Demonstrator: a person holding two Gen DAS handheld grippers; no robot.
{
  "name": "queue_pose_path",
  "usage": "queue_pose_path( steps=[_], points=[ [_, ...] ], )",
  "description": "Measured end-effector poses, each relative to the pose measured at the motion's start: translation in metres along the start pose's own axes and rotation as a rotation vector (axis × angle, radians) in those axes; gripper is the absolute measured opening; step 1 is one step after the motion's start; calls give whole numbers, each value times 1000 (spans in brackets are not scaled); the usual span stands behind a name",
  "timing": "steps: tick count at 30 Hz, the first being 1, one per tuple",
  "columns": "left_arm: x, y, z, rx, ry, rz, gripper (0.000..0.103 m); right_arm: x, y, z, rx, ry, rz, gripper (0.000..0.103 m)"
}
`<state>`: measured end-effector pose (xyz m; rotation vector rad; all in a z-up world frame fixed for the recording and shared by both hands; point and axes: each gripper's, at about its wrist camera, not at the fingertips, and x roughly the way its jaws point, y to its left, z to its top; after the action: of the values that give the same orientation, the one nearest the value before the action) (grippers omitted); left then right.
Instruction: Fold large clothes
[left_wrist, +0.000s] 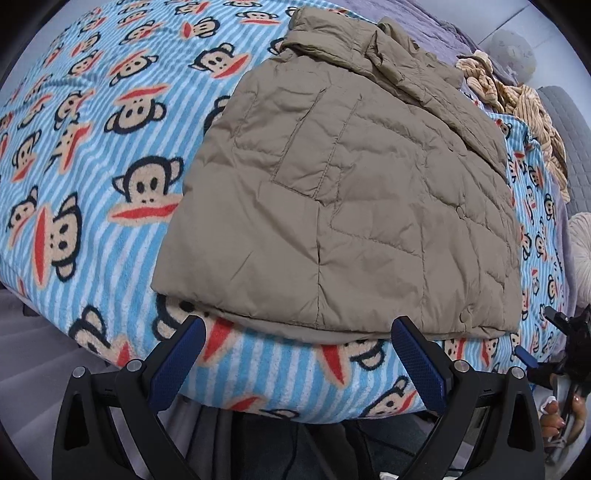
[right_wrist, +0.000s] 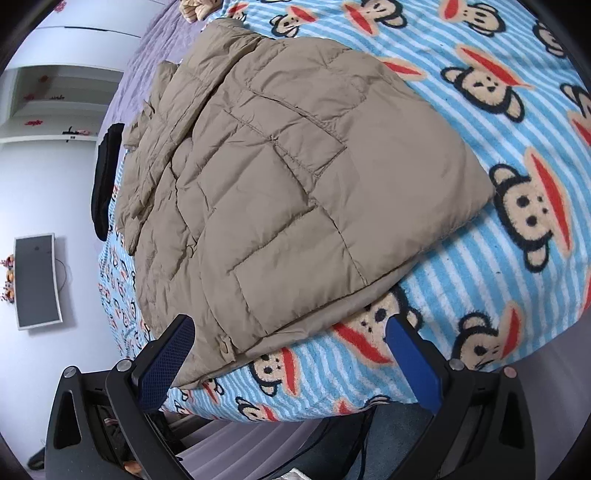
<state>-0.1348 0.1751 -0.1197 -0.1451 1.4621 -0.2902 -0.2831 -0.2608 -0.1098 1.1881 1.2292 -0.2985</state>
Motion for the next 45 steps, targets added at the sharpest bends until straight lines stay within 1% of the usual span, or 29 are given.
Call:
queue_pose_path(
  steps=[2,5,8,10,12,14,19,22,23,25,27,28,29,30,31,32,33,35,38,41,45],
  points=[
    [4,5,-1,-24,10,-38,101,0,-6,-1,24,-1,10,103],
    [13,16,-3,-79,35,-116,101,1,-16,-1,60,-1,22,103],
    [30,25,-4,-140,70,-175,101,4,-29,-2,102,-3,24,102],
    [44,27,-4,-173,92,-193,101,6,-38,-3,142,-4,35,100],
    [52,25,-1,-186,97,-202,101,9,-47,-3,184,-7,54,96],
    [55,20,4,-179,86,-207,101,12,-56,-1,222,-12,68,86],
    [65,7,23,-178,60,-226,101,19,-72,8,293,-39,93,85],
    [68,6,33,-195,66,-206,99,28,-80,15,342,-37,124,85],
    [69,3,35,-198,63,-199,89,31,-82,18,364,-38,135,85],
    [70,-1,40,-192,65,-175,74,35,-86,21,404,-50,180,85],
    [69,-3,43,-182,61,-162,31,37,-87,24,435,-73,244,84],
    [67,-4,45,-180,58,-160,25,37,-86,25,442,-85,268,80],
    [64,-4,47,-180,46,-156,20,37,-85,26,440,-90,279,72],
    [60,-5,49,-177,31,-155,15,37,-84,28,434,-90,284,66],
    [56,-5,50,-171,17,-157,15,37,-82,29,425,-86,280,48],
    [51,-5,51,-165,4,-157,15,38,-81,31,417,-74,268,23],
    [45,-7,54,-158,-9,-158,15,39,-79,33,413,-60,250,13],
    [34,-8,57,-141,-28,-155,15,37,-74,36,393,-54,235,10],
    [18,-16,63,-110,-58,-129,15,29,-62,43,332,-49,229,9],
    [2,-27,73,-82,-97,-93,15,18,-42,53,229,-40,203,9],
    [-23,-39,88,-76,-161,-81,15,-1,-15,71,104,-35,191,9]
  ],
)
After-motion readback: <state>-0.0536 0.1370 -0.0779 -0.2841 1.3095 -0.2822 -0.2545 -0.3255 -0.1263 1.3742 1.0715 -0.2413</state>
